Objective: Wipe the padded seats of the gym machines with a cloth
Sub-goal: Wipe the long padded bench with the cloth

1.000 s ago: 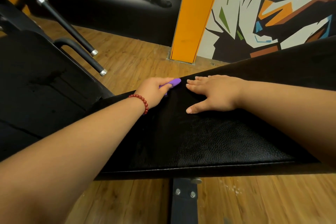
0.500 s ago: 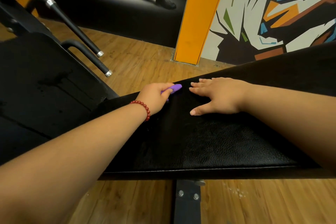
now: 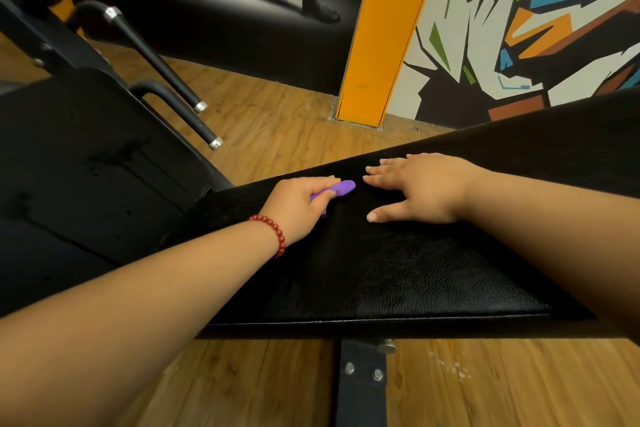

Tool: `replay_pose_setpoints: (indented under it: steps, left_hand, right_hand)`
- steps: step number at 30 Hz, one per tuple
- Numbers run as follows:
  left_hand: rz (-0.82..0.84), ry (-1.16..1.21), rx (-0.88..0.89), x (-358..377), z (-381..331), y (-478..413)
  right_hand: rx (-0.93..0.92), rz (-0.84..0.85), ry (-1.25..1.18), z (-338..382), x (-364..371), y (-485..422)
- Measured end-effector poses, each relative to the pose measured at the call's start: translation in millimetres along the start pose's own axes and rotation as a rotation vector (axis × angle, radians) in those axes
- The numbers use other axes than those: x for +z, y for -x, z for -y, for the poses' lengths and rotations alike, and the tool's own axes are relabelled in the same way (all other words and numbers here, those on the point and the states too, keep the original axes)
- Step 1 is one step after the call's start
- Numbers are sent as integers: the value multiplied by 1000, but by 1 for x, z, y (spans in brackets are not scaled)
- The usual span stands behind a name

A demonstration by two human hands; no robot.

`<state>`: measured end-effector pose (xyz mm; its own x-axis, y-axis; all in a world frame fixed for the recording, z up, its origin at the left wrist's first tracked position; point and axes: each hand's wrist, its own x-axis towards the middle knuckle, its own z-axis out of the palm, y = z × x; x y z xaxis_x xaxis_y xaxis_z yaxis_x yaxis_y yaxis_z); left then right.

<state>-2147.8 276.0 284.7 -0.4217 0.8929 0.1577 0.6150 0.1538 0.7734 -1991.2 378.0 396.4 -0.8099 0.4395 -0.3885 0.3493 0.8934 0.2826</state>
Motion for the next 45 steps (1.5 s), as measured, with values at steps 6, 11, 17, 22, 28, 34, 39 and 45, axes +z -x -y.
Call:
replay_pose_setpoints:
  steps: [6, 11, 17, 22, 28, 34, 39, 45]
  left_hand:
    - [-45, 16, -144, 6, -13, -21]
    - [-43, 49, -39, 3, -4, 23]
    - [-18, 21, -49, 0, -9, 37]
    - [-48, 25, -160, 1, -20, 38]
    - [-39, 12, -73, -1, -26, 86]
    - [-40, 50, -96, -5, -24, 89]
    - [-87, 16, -183, -1, -31, 77]
    - [-104, 26, -49, 8, -36, 114]
  right_hand:
    - [-40, -58, -25, 3, 1, 5]
    - [-117, -119, -33, 3, 1, 5]
    - [-123, -64, -44, 7, -2, 16]
    - [-65, 113, -145, 23, -2, 44]
    - [-29, 93, -24, 37, 9, 65]
    - [-20, 74, -24, 41, 8, 66]
    - [-7, 52, -42, 43, 8, 66]
    - [-2, 54, -46, 44, 9, 65]
